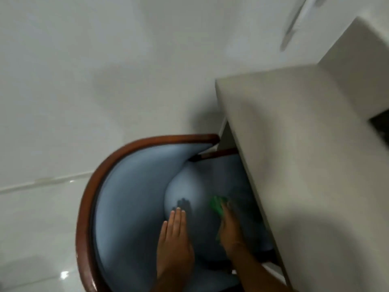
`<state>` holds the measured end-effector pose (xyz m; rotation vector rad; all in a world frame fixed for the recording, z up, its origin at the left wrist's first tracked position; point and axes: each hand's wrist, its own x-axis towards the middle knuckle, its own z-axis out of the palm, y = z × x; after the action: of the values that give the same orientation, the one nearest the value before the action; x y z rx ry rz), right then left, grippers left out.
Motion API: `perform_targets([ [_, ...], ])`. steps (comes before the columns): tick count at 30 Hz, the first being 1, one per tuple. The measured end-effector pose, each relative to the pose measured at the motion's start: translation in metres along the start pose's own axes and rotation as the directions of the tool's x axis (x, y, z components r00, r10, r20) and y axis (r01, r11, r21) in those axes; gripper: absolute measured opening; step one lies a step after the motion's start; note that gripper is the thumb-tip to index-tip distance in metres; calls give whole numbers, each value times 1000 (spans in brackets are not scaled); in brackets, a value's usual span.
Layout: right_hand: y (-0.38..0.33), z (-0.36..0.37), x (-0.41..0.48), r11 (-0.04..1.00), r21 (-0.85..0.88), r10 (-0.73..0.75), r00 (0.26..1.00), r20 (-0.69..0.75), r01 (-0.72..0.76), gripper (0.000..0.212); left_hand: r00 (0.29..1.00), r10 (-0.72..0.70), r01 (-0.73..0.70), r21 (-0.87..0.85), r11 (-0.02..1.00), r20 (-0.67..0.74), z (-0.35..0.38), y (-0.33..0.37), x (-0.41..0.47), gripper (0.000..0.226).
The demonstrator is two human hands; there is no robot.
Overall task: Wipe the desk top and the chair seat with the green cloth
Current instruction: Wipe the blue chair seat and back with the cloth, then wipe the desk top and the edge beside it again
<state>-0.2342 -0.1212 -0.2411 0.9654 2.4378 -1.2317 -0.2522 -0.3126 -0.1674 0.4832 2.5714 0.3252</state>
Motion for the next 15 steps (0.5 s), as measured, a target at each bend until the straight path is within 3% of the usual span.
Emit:
perform_targets([
  [3, -39, -38, -25, 990, 0, -140, 989, -51, 140, 64, 996, 86, -86, 67, 994, -9, -50, 24, -5, 68],
  [5, -82, -86, -42, 978, -53, -206, 974, -98, 201, 61, 975, 127, -121, 44, 992, -183, -96, 49, -2, 65],
  [8, -143, -163, -57, 954, -103, -298, 932, -207, 282, 58, 962, 148, -149, 16, 989, -228, -164, 93, 11, 68],
  [12, -212, -262, -82, 930, -197, -363, 853, -374, 310, 73, 871, 268, -264, 67, 962, -412, -250, 156, 9, 67],
  [15, -242, -317, -91, 919, -200, -393, 804, -445, 339, 69, 818, 297, -273, 123, 954, -492, -295, 195, 9, 67],
])
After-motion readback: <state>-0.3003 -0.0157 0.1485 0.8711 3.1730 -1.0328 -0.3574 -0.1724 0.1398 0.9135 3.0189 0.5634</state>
